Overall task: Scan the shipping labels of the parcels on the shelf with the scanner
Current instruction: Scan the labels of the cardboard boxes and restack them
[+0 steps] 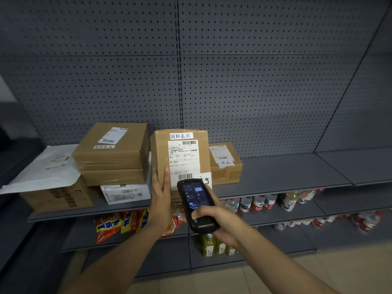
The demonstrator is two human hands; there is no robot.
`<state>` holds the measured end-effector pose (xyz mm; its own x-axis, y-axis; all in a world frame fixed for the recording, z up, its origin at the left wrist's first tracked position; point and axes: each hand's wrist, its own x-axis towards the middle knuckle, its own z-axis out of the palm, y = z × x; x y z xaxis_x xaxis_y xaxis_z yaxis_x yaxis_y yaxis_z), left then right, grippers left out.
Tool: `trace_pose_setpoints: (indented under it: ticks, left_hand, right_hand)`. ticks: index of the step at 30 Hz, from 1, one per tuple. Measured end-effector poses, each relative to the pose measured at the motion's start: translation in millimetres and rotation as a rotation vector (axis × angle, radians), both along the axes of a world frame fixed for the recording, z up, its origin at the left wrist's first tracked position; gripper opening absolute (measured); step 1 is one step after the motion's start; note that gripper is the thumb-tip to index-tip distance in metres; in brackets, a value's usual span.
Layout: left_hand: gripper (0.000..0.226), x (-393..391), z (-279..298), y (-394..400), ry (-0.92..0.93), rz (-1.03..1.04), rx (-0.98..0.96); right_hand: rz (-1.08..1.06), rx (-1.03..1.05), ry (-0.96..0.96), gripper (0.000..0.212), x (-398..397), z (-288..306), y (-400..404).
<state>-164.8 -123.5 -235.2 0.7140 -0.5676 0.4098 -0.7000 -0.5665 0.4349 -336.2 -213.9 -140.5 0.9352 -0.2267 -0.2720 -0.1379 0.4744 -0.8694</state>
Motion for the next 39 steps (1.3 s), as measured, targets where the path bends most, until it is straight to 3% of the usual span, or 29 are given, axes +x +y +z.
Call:
trace_pose_setpoints:
  ticks: [28,33,39]
  left_hand:
    - [0.118,23.4,-2.7,10.5,0.022,-0.026,0.001]
    - [0.121,28.2,-5.1,11.6,0.034,-0.040,-0.012]
    - [0.122,34.8,-7.7,11.6,0.044,-0.053,-0.016]
  right_hand:
    - [-0.014,-0.002,0.029,0.070,23.6,0.2,14.5]
    - [-0.038,0.010,0.035,0.080,30.2,-4.2,16.2]
    - [-0.033,0.035,0.004,0.071,30.4,-4.3,17.3]
